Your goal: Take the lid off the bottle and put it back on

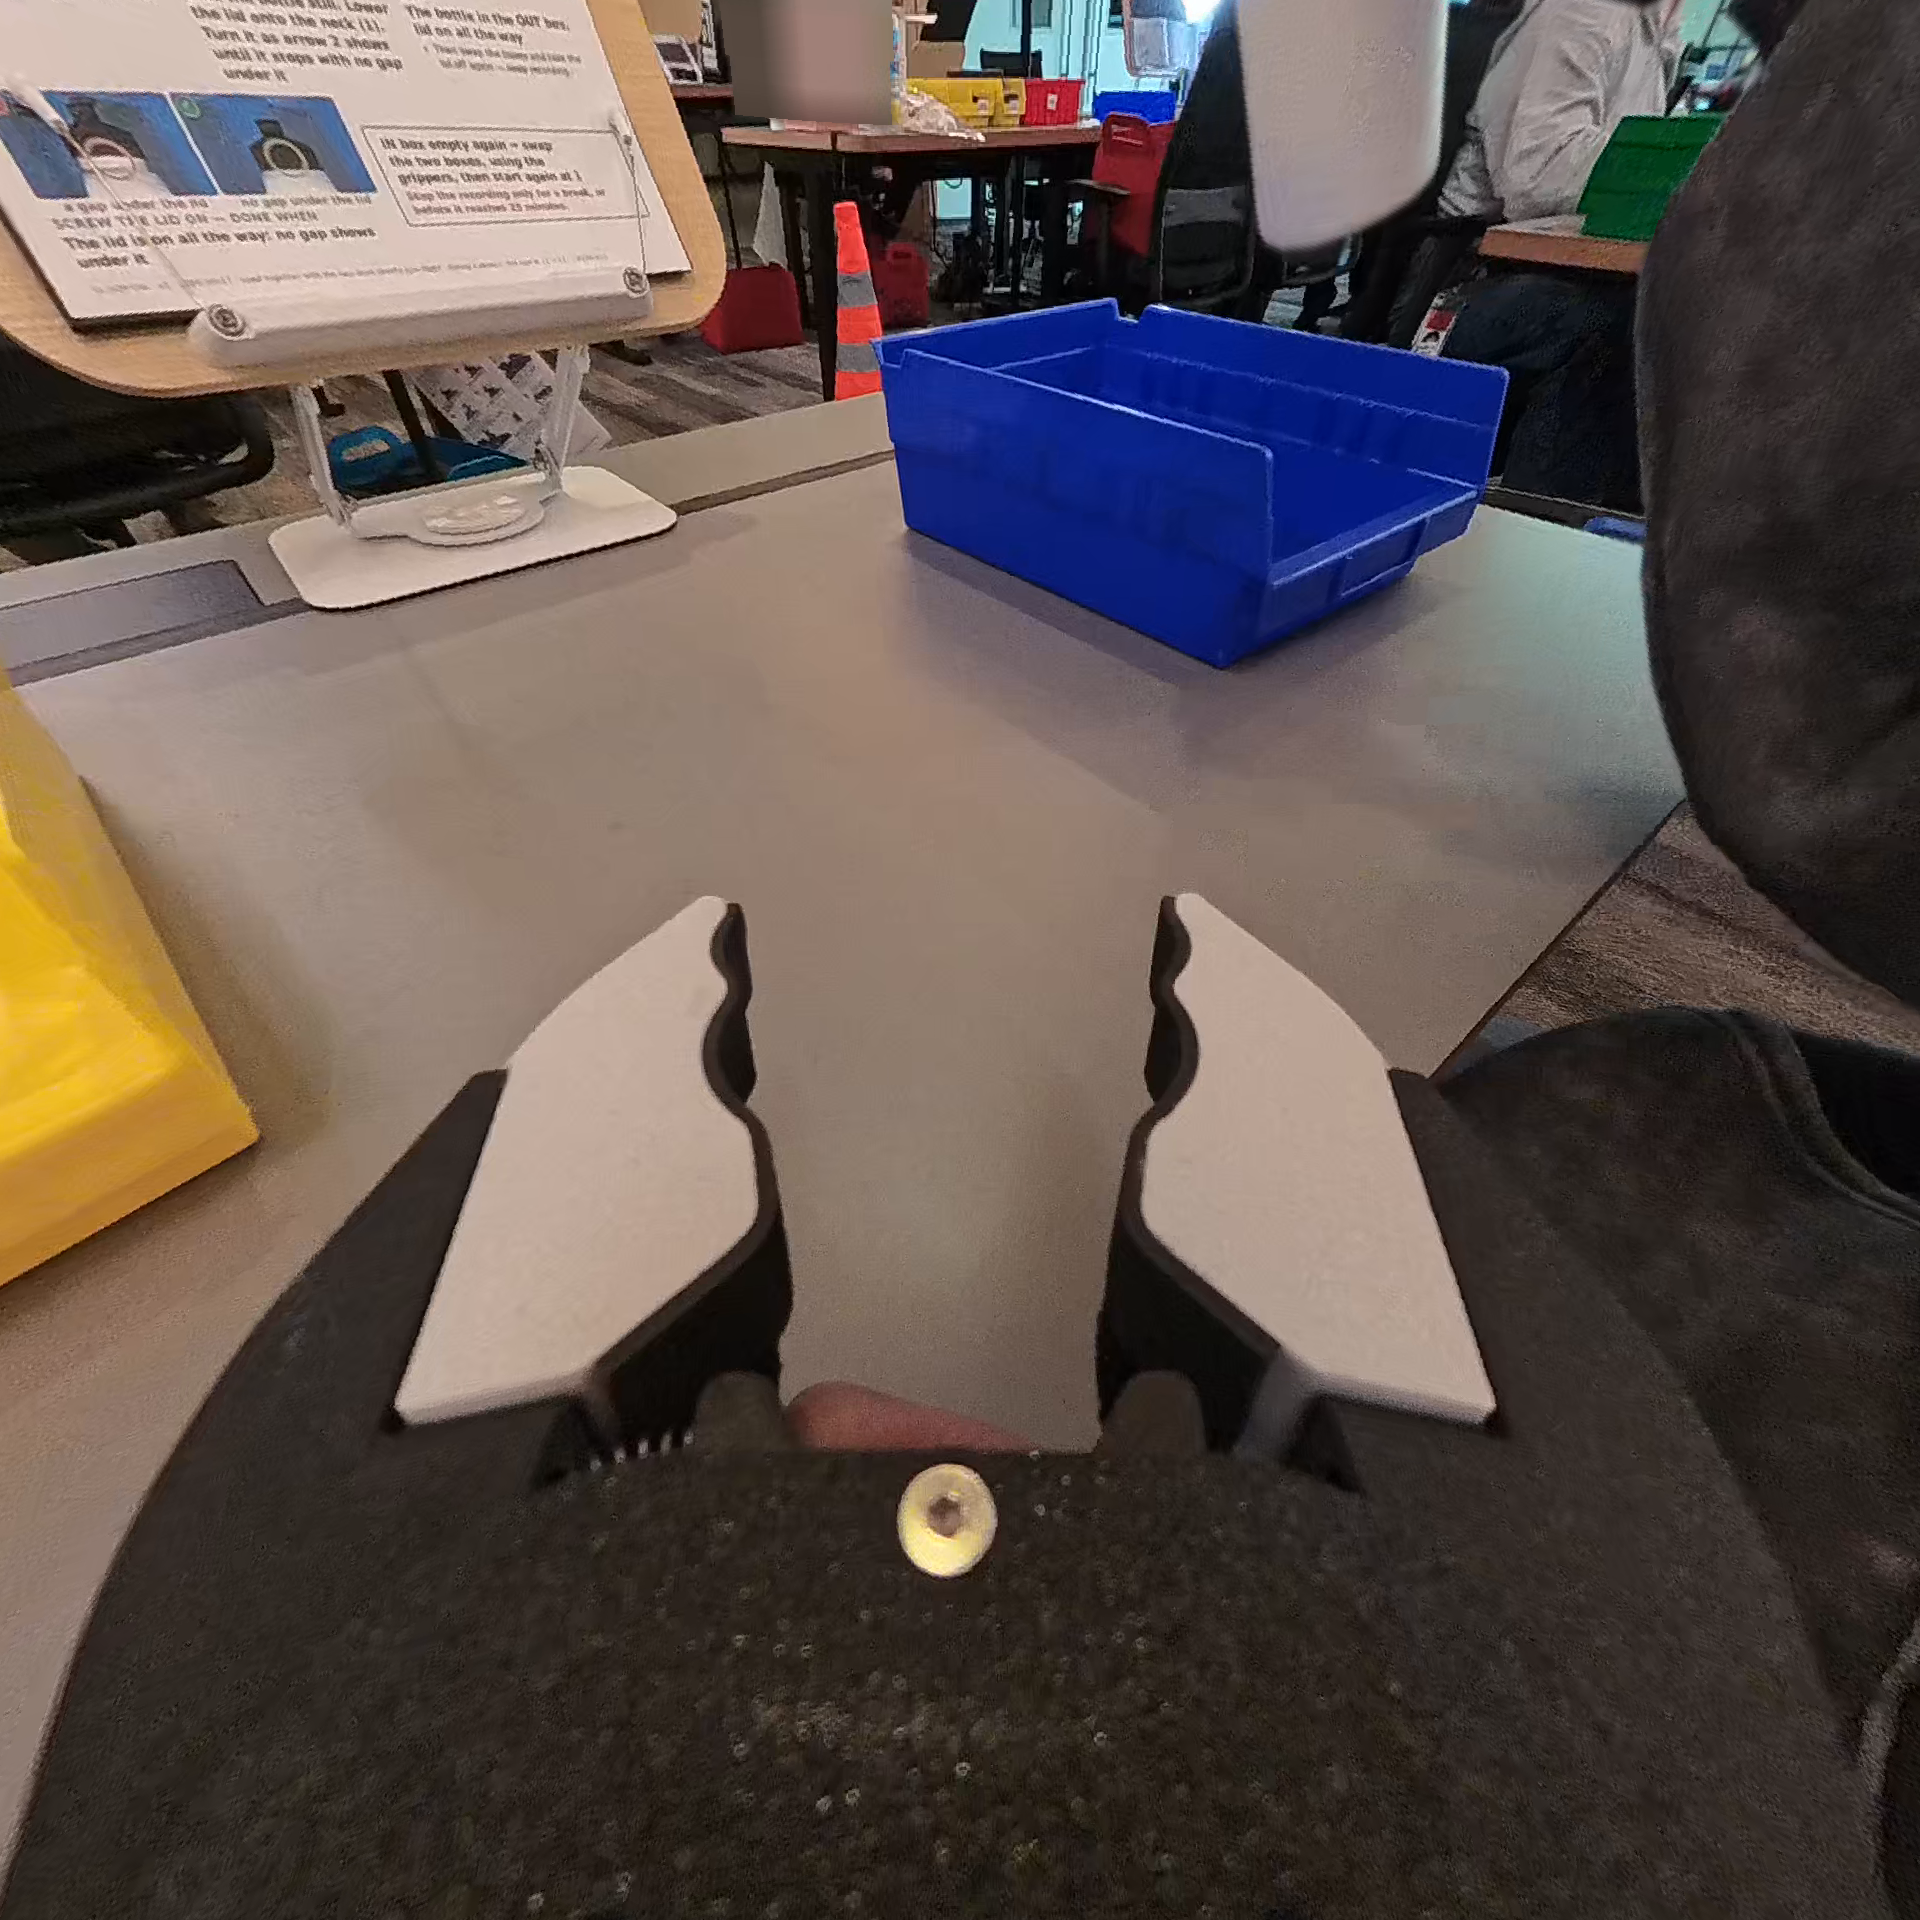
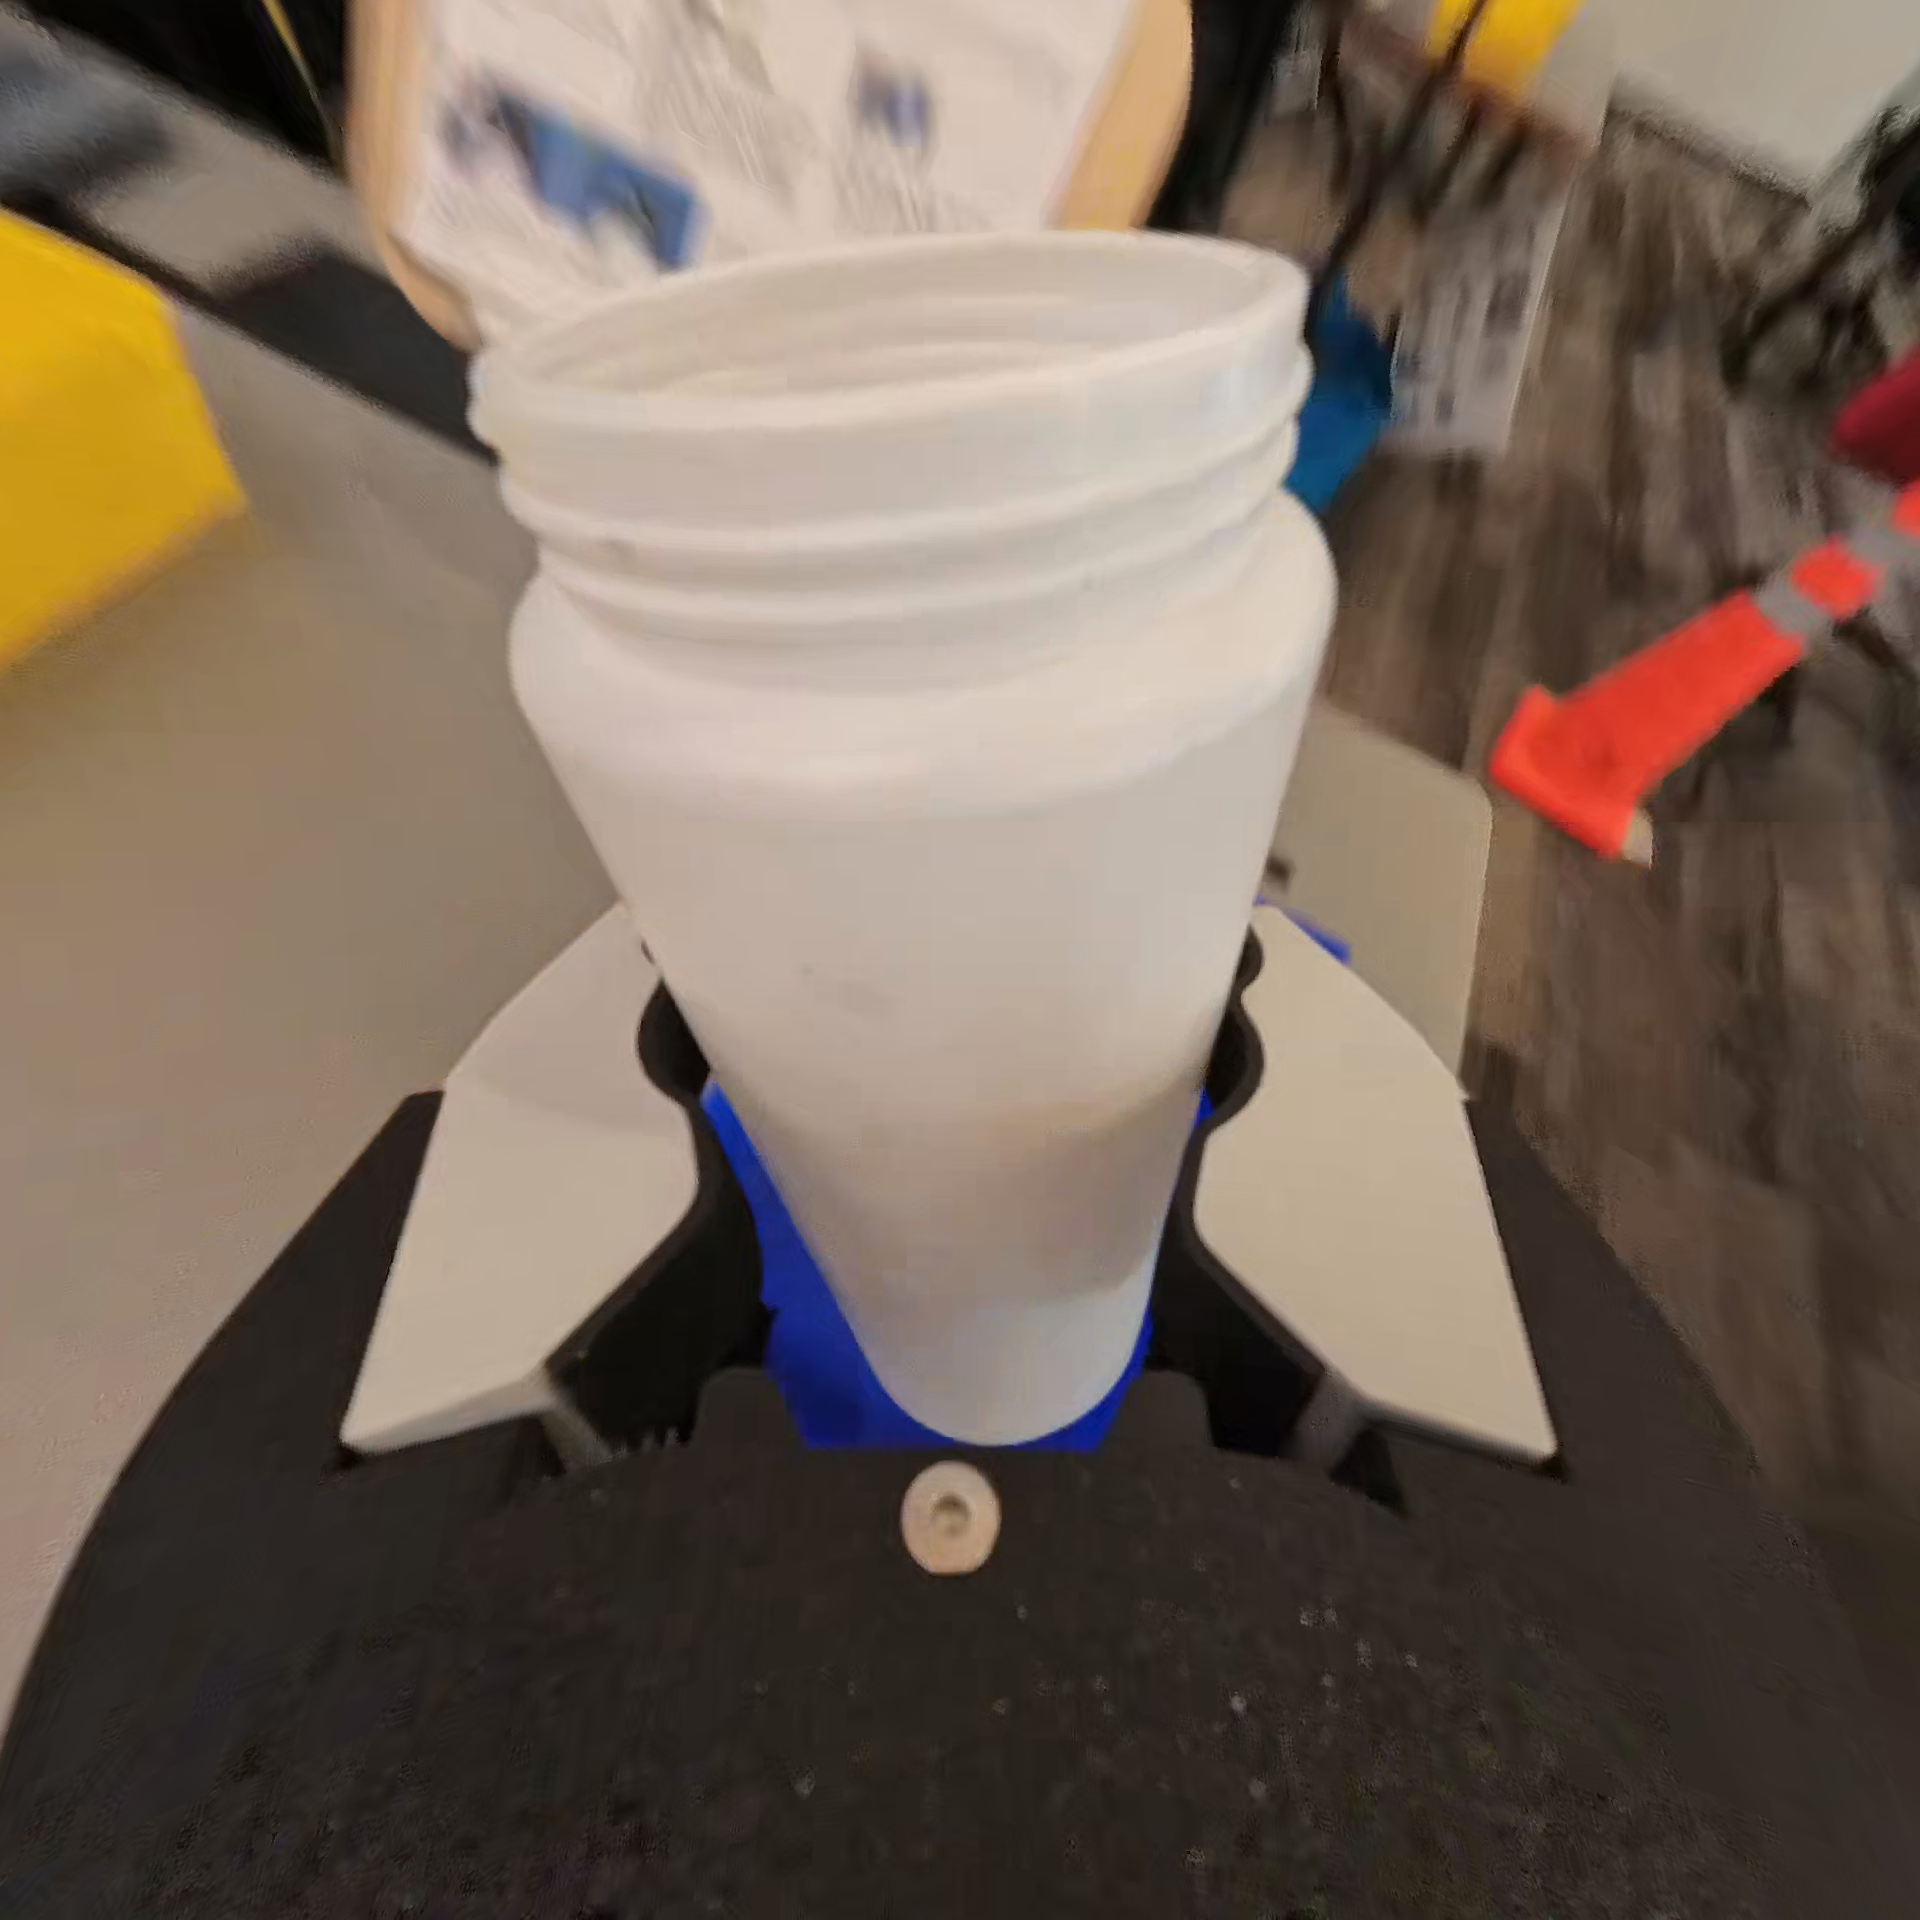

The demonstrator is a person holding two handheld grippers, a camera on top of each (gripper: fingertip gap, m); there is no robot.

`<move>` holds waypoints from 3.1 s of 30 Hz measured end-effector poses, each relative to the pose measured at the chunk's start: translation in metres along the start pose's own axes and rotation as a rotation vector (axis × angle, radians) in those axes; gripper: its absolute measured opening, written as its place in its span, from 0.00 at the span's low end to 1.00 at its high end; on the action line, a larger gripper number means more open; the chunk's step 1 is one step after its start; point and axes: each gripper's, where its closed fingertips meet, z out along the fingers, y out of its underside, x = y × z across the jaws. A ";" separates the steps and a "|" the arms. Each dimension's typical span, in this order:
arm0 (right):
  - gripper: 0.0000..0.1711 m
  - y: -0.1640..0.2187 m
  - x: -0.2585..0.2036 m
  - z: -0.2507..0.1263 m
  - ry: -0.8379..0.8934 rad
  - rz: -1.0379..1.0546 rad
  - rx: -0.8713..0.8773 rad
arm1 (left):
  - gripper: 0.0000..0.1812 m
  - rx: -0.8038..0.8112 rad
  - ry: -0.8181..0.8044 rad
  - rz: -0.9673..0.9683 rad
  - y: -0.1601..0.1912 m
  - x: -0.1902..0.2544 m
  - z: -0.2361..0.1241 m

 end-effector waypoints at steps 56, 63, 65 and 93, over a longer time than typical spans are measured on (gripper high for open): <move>0.35 0.200 -0.050 -0.049 0.130 0.310 0.290 | 0.38 -0.046 -0.567 -0.155 0.021 -0.181 -0.078; 0.35 0.204 -0.046 -0.043 0.138 0.316 0.265 | 0.38 -0.057 -0.573 -0.179 0.024 -0.183 -0.080; 0.35 0.205 -0.045 -0.044 0.140 0.320 0.263 | 0.38 -0.057 -0.571 -0.175 0.024 -0.182 -0.079; 0.57 0.128 -0.197 0.022 -0.414 0.328 0.272 | 0.41 -0.116 -0.427 -0.080 0.018 -0.124 -0.032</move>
